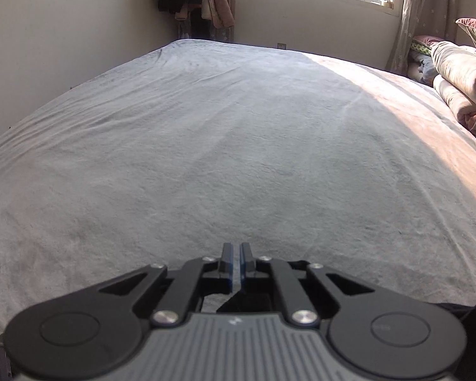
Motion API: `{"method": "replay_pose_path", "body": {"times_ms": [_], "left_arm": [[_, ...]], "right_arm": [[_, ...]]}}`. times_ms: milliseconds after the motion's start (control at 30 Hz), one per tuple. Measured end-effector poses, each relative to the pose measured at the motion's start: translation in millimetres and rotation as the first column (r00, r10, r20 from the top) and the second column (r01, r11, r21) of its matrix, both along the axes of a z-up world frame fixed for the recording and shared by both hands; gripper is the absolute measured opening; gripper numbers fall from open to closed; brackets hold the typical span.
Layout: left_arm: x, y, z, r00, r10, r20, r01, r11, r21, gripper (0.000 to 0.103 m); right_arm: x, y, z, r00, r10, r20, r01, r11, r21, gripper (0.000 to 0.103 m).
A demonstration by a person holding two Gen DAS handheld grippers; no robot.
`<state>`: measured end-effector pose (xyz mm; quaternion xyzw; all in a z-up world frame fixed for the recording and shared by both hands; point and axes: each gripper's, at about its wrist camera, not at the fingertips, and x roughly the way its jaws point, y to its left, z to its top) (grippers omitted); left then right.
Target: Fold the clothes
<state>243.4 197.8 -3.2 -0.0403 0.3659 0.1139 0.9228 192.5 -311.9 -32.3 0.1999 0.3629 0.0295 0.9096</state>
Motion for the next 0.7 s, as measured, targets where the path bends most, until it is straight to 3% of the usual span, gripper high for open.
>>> {"method": "replay_pose_path", "body": {"times_ms": [33,67,100,200,333,367,400,433,567,700], "left_arm": [[-4,-1,0,1.000,-0.014,0.005,0.015,1.000,-0.018,0.030],[-8,-2,-1,1.000,-0.029,0.011,0.029,0.999,-0.036,0.037],[-12,-2,-1,0.999,-0.043,0.016,0.044,0.998,-0.054,0.041],[-21,-9,-3,0.993,-0.120,0.007,0.120,0.982,-0.146,0.041],[-32,-26,-12,0.972,-0.235,-0.001,0.225,0.935,-0.275,0.041],[-33,-30,-15,0.968,-0.252,-0.004,0.240,0.925,-0.293,0.041],[-34,-36,-19,0.962,-0.273,-0.011,0.255,0.913,-0.319,0.041],[-35,-42,-24,0.956,-0.293,-0.017,0.269,0.899,-0.344,0.041],[-38,-50,-35,0.948,-0.318,-0.022,0.284,0.876,-0.390,0.041],[-41,-51,-38,0.948,-0.317,-0.025,0.279,0.869,-0.409,0.041]], "right_arm": [[3,4,-2,1.000,0.015,-0.002,-0.015,1.000,-0.006,0.024],[5,7,-3,1.000,0.031,-0.003,-0.031,0.999,-0.011,0.032],[8,10,-5,0.999,0.043,-0.002,-0.043,0.999,-0.015,0.046],[9,13,-8,0.997,0.071,0.004,-0.071,0.997,0.015,0.048],[16,29,-15,0.994,0.106,-0.028,-0.106,0.994,-0.013,0.048],[17,35,-16,0.993,0.111,-0.039,-0.112,0.993,-0.037,0.045],[17,41,-16,0.992,0.116,-0.043,-0.119,0.991,-0.067,0.015],[17,47,-16,0.992,0.121,-0.046,-0.125,0.987,-0.097,0.005],[2,75,0,0.980,0.198,0.003,-0.194,0.965,-0.176,0.005],[-17,107,11,0.938,0.348,-0.016,-0.345,0.924,-0.162,0.005]]}}
